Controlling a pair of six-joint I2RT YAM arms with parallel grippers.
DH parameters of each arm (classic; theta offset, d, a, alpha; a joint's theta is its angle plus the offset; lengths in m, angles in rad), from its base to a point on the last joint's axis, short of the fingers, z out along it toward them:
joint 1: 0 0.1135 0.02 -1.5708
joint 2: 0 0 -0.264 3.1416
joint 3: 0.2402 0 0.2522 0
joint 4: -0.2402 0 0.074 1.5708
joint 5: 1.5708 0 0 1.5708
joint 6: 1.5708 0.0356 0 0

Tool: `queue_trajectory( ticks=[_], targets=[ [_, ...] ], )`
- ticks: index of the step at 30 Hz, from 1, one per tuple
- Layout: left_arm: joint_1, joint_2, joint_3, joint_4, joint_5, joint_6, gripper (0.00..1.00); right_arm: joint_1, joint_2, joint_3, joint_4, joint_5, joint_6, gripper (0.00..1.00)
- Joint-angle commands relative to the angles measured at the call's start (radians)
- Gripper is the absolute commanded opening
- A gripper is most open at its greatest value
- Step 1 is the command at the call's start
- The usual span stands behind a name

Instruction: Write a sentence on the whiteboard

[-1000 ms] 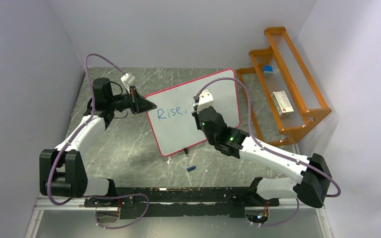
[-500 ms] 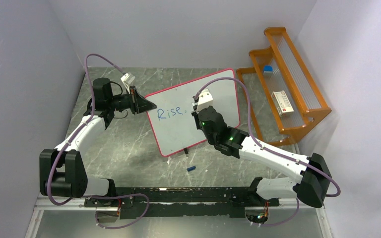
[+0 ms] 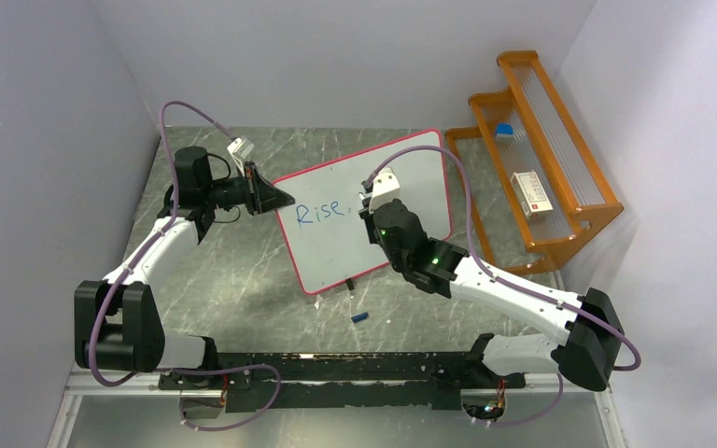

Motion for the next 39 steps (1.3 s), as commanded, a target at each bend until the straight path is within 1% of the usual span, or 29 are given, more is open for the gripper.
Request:
queue_trajectory(
  ticks=[1, 17, 32, 39],
  targets=[
    [-0.029, 0.028, -0.017, -0.089, -0.06, 0.105, 0.05, -0.008, 0.015, 0.008, 0.019, -0.051, 0.002, 0.0],
    [-0.029, 0.028, -0.015, -0.094, -0.062, 0.111, 0.05, -0.008, -0.01, -0.006, -0.068, -0.074, 0.018, 0.0],
    [-0.029, 0.03, -0.015, -0.092, -0.062, 0.106, 0.05, -0.009, -0.027, -0.019, -0.108, 0.027, 0.035, 0.0],
    [-0.029, 0.031, -0.015, -0.091, -0.062, 0.106, 0.05, -0.009, -0.031, -0.021, -0.128, 0.026, 0.039, 0.0]
  ],
)
